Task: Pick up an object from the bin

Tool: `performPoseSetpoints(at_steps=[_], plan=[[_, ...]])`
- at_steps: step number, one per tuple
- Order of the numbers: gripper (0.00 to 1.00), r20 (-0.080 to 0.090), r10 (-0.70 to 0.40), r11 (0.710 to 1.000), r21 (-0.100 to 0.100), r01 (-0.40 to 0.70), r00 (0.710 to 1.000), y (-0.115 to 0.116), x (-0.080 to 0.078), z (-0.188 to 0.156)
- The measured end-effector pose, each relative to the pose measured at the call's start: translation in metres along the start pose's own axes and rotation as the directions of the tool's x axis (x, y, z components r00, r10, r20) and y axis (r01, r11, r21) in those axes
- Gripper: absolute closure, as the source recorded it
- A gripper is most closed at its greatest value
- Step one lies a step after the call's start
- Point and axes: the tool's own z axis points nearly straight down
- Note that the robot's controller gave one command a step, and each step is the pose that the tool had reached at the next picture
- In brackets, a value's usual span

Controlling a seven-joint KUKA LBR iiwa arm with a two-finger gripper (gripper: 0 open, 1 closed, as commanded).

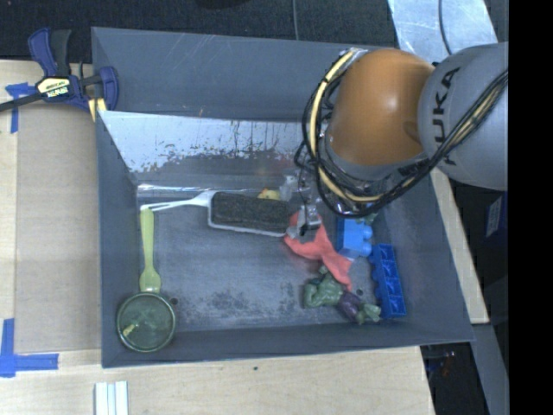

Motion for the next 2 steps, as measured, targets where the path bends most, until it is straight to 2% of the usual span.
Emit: performPoseSetpoints(at_steps=[1,2], plan=[[1.00,0.014,0.044,0.999,0.001,-0.044,0.999,-0.010,0.000,0.026],[1.00,0.000,0.044,0.999,0.000,-0.044,0.999,-0.010,0.002,-0.008]])
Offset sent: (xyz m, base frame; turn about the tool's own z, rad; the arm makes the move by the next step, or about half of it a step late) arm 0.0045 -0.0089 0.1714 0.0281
